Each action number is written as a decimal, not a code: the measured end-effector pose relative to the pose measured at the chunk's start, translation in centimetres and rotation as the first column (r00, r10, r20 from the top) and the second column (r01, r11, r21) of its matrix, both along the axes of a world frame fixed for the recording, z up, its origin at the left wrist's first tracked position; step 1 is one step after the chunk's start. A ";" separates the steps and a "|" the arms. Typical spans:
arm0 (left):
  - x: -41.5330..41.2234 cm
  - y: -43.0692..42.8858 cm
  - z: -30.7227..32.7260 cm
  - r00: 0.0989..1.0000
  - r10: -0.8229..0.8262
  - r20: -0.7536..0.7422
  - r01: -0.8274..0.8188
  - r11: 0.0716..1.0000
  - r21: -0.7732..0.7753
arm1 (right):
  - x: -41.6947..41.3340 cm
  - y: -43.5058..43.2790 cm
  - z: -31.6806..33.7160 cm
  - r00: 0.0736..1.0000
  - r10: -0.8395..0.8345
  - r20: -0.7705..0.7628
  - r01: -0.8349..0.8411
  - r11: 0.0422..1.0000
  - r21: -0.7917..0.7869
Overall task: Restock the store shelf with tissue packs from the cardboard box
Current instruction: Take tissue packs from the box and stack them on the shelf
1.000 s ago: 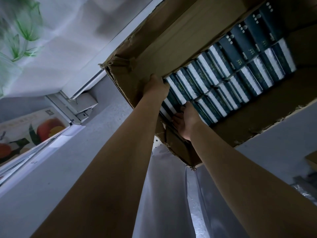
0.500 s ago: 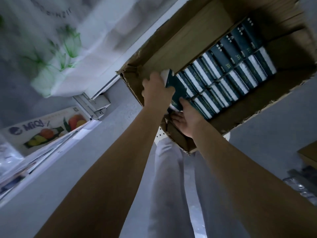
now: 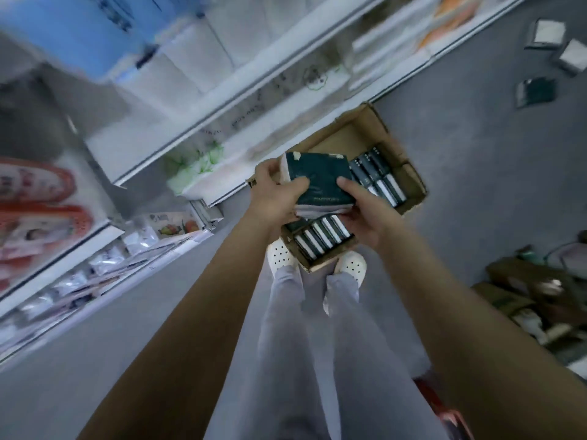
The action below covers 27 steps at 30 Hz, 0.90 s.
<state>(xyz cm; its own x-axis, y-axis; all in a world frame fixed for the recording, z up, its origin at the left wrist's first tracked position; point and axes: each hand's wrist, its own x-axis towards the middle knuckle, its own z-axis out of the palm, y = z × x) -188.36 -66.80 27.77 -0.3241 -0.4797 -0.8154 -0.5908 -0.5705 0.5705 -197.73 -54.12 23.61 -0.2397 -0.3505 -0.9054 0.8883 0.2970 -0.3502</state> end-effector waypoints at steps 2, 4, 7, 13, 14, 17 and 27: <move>-0.2 0.7 4.9 0.999 0.009 -0.046 -0.005 0.996 0.084 | -0.7 0.2 4.2 0.994 0.046 -0.094 -0.047 0.999 -0.008; 0.1 1.5 10.3 0.993 0.058 -0.102 -0.047 0.993 0.111 | -1.5 0.4 9.4 0.979 0.053 -0.198 -0.060 0.998 -0.030; 0.7 2.1 16.8 0.969 0.139 -0.205 -0.108 0.982 0.156 | -3.0 0.1 16.4 0.930 0.085 -0.357 -0.122 0.989 -0.083; 1.3 3.1 27.1 0.850 0.253 -0.462 -0.228 0.967 0.110 | -6.5 -2.1 30.8 0.688 0.209 -0.695 -0.414 0.900 -0.139; 1.4 3.1 28.5 0.839 0.231 -0.492 -0.220 0.972 0.083 | -6.8 -2.5 33.0 0.649 0.204 -0.733 -0.454 0.877 -0.158; 1.7 2.9 32.6 0.802 0.169 -0.573 -0.202 0.979 0.005 | -7.0 -3.4 38.1 0.586 0.152 -0.796 -0.515 0.828 -0.221; 2.4 3.5 41.5 0.614 0.280 -0.738 -0.445 0.895 -0.031 | -3.2 -3.8 47.8 0.710 0.080 -0.699 -0.549 0.686 -0.479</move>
